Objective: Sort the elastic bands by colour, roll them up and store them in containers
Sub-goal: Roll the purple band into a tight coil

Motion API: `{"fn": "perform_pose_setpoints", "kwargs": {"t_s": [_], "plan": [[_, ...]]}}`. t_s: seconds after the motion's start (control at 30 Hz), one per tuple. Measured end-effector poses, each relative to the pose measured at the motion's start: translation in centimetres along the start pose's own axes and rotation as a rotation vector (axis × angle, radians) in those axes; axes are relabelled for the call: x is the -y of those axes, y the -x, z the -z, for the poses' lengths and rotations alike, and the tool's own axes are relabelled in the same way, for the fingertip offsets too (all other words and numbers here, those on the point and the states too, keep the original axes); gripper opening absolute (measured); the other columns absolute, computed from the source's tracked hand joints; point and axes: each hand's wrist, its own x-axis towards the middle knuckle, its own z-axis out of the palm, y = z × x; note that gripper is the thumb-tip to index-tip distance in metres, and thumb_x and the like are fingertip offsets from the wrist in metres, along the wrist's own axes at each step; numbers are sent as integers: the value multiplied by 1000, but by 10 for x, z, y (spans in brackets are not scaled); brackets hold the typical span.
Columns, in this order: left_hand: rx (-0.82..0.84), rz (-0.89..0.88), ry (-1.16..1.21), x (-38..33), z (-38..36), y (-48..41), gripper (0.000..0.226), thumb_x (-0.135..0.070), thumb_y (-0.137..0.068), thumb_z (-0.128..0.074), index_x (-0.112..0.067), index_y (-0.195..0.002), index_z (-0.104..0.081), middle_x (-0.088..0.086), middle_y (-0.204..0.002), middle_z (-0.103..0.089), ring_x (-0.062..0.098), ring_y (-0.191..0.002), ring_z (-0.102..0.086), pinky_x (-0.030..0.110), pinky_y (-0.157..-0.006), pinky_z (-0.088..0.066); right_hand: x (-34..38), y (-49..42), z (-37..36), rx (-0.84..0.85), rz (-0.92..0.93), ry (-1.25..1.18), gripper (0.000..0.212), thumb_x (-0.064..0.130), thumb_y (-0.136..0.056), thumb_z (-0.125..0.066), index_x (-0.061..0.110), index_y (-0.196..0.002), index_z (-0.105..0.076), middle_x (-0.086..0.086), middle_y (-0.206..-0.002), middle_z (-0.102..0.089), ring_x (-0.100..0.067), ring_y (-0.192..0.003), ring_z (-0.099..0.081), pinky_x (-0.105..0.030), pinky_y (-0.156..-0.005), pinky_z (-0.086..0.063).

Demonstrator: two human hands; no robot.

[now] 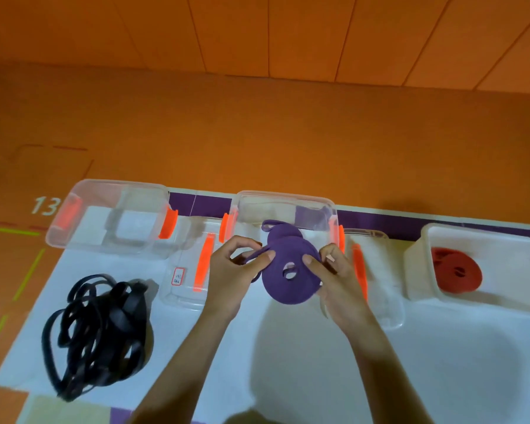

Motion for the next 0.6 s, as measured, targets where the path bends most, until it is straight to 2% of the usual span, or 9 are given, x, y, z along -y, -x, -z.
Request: {"fn": "perform_pose_setpoints", "kwargs": {"t_s": [0.07,0.13,0.23,0.3,0.4,0.5,0.6], "plan": [[-20,3,8,3,-7,-9,21,-6,-83,-88,-22,-84,-75,-7,-89,-75,10,-77,-72,23,-60,-56,1,-14,1,6,3,-28,31,18,-81,-86,27,-100,-64,-14,-118,-72,-31,-104,-72,-39,-66,-60],[-45,18,30,8,-11,-18,18,-3,-86,-85,-19,-92,-78,-4,-94,-77,16,-89,-74,31,-69,-61,2,-25,-1,-11,7,-45,38,17,-82,-83,28,-115,-67,-13,-123,-74,-28,-107,-74,-39,-68,-62],[-6,126,101,15,-13,-27,26,-3,-92,-78,-11,-116,-78,6,-111,-80,27,-108,-75,46,-88,-64,-2,-38,-3,-58,35,-57,35,9,-92,-77,23,-122,-69,-12,-124,-74,-29,-114,-72,-41,-73,-63],[5,165,147,18,-15,-33,31,-2,-92,-78,-10,-122,-75,7,-116,-79,29,-110,-75,43,-86,-65,-6,-48,-3,-103,30,-70,31,5,-96,-71,21,-123,-69,-11,-124,-74,-29,-113,-72,-43,-73,-63],[-71,190,173,20,-20,-51,34,-1,-86,-83,-4,-118,-71,10,-118,-77,31,-111,-75,40,-81,-66,-11,-63,-8,-156,2,-148,28,1,-98,-66,16,-122,-66,-15,-124,-73,-30,-111,-72,-41,-74,-64],[-161,226,111,24,-31,-76,33,-4,-82,-89,0,-109,-70,13,-116,-74,31,-107,-74,48,-85,-66,-13,-81,-11,-263,-85,-184,29,-2,-97,-67,16,-119,-62,-13,-118,-73,-30,-110,-70,-38,-73,-63],[-236,285,56,41,-41,-100,23,1,-79,-89,-6,-93,-72,15,-99,-74,36,-96,-73,51,-84,-65,-17,-101,-5,-306,-197,1,31,-1,-95,-70,13,-120,-60,-4,-111,-70,-29,-113,-68,-50,-86,-64]]}}
